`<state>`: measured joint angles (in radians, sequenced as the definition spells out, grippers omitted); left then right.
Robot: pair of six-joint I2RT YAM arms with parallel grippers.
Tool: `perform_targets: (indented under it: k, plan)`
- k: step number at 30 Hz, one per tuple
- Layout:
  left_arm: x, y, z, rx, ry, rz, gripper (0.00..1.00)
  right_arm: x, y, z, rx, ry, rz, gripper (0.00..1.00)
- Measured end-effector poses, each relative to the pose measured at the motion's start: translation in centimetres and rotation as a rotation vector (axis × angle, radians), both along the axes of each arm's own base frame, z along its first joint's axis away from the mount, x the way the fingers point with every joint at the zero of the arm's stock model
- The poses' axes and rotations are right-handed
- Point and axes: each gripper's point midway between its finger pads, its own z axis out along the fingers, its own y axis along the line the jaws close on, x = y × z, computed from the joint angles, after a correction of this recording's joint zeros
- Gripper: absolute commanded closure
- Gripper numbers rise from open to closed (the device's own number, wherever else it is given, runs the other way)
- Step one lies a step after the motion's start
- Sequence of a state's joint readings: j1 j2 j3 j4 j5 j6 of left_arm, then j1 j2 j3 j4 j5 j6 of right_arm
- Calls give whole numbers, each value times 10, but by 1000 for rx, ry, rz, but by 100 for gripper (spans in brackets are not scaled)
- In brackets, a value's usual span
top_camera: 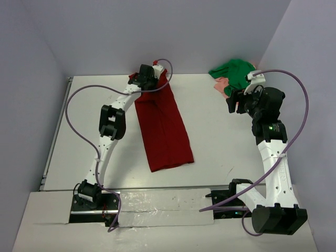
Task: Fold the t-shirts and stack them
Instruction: Fold the tshirt
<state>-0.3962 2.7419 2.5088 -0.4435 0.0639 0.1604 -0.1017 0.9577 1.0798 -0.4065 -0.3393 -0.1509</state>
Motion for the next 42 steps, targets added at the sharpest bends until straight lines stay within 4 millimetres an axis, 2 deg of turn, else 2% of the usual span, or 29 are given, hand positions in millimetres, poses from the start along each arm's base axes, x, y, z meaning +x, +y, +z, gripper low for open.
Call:
perform_targets:
  k: [12, 16, 26, 29, 33, 36, 39, 40, 42]
  plan:
    - [-9, -20, 0, 77, -51, -55, 100, -1, 2, 1, 4, -3, 9, 28]
    - [-19, -38, 0, 79, -54, -105, 100, -1, 2, 2, 3, -5, 9, 28]
    - [-60, -110, 2, 55, -47, -242, 100, -4, 3, 5, 4, -14, 13, 27]
    - [-69, -121, 2, 49, -41, -268, 100, -4, 3, 5, 5, -16, 17, 27]
    - [-68, -121, 0, 37, -43, -268, 98, -4, 4, 5, 6, -15, 19, 27]
    - [-68, -119, 2, 26, -50, -261, 92, -4, 4, 5, 7, -15, 23, 27]
    - [-67, -115, 5, 25, -52, -247, 68, -3, 4, 3, 8, -9, 23, 27]
    - [-65, -111, 7, 28, -54, -238, 55, -2, 4, 2, 8, -5, 23, 27]
    - [-63, -102, 10, 36, -52, -211, 41, -1, 4, 0, 9, 2, 25, 25]
